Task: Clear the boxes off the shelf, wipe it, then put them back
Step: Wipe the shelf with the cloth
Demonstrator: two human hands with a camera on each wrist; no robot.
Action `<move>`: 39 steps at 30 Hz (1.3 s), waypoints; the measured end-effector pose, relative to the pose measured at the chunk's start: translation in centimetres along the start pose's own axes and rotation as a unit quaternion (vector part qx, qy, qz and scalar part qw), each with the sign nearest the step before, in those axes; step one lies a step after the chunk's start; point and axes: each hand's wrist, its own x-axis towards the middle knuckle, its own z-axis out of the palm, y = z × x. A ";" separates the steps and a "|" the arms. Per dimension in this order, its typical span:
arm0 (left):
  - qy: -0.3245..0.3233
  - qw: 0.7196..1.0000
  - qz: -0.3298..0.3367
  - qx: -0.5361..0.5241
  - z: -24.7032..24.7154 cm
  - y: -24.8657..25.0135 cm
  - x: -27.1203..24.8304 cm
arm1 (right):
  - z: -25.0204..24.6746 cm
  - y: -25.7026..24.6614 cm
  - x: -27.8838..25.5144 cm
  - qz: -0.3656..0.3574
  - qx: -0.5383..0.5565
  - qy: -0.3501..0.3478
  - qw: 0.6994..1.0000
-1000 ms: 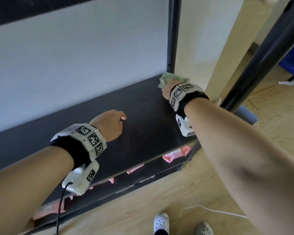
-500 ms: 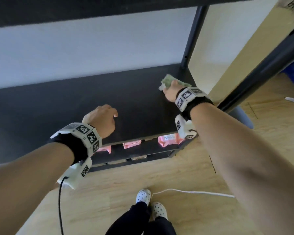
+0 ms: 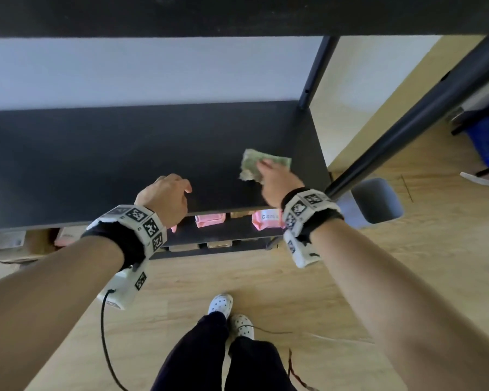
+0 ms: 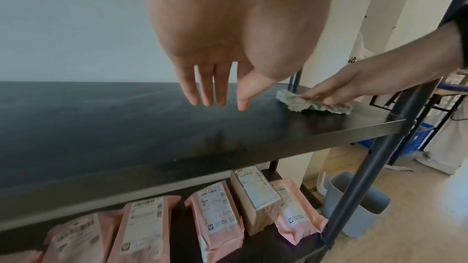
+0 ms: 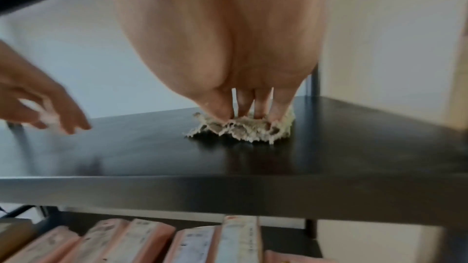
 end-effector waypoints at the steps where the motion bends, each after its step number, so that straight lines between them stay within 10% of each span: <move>1: 0.005 1.000 -0.004 -0.007 0.3 0.0 -0.5 | -0.4 1.1 -0.6 0.017 -0.016 0.025 0.999; 17: 0.002 0.998 0.044 -0.036 5.4 3.0 -5.2 | 2.9 3.8 -4.8 -0.138 -0.162 0.095 0.972; 26: -0.031 0.999 0.007 -0.040 6.9 2.0 -7.4 | 3.1 8.8 -6.7 -0.071 -0.121 0.183 0.973; 35: -0.013 0.998 -0.024 -0.049 6.2 -4.0 -9.7 | 9.1 -9.0 -2.3 -0.223 -0.050 0.100 0.968; 39: -0.020 0.998 -0.036 -0.052 4.9 -7.6 -10.1 | 7.7 -8.0 -1.1 -0.306 -0.111 0.102 0.940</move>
